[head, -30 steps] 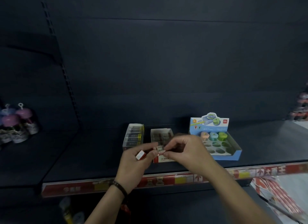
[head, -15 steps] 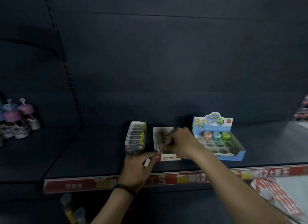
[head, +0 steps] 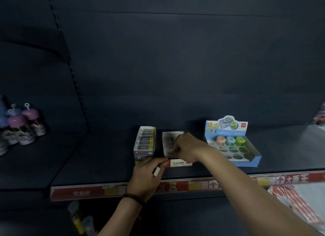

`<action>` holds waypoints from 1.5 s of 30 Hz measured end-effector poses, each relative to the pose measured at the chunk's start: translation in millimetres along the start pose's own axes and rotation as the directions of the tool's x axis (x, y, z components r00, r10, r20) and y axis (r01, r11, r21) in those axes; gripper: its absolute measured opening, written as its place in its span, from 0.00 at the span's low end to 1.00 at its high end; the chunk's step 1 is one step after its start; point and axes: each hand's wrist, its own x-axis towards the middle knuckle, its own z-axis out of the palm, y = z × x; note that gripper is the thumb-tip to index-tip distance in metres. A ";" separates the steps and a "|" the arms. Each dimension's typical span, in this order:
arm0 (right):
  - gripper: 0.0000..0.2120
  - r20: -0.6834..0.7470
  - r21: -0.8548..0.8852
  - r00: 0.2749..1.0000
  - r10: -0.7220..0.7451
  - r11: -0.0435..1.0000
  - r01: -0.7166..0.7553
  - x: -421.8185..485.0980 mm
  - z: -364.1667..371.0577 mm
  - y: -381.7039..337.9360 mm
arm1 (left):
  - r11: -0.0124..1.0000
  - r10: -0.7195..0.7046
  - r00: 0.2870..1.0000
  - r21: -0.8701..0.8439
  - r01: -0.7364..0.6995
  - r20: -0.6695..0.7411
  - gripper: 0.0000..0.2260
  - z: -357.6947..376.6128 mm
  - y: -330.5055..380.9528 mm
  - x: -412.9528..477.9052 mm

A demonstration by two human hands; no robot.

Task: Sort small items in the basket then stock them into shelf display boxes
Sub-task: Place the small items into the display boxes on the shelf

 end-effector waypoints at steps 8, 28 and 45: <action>0.07 -0.447 0.363 0.894 0.039 0.921 0.141 -49.1 8.9 -4.8 | 0.905 -0.292 0.955 -0.309 0.292 0.046 0.21 -28.7 23.5 -12.2; 0.09 -0.617 0.323 0.783 -0.078 0.882 0.343 -84.4 5.6 -3.5 | 0.952 -0.002 1.000 -0.305 0.004 0.008 0.27 -16.1 50.8 29.8; 0.06 -0.286 -0.043 0.957 0.046 0.997 -0.060 -38.8 -9.0 24.9 | 0.994 0.109 0.994 0.027 -0.110 0.013 0.08 26.2 6.9 4.2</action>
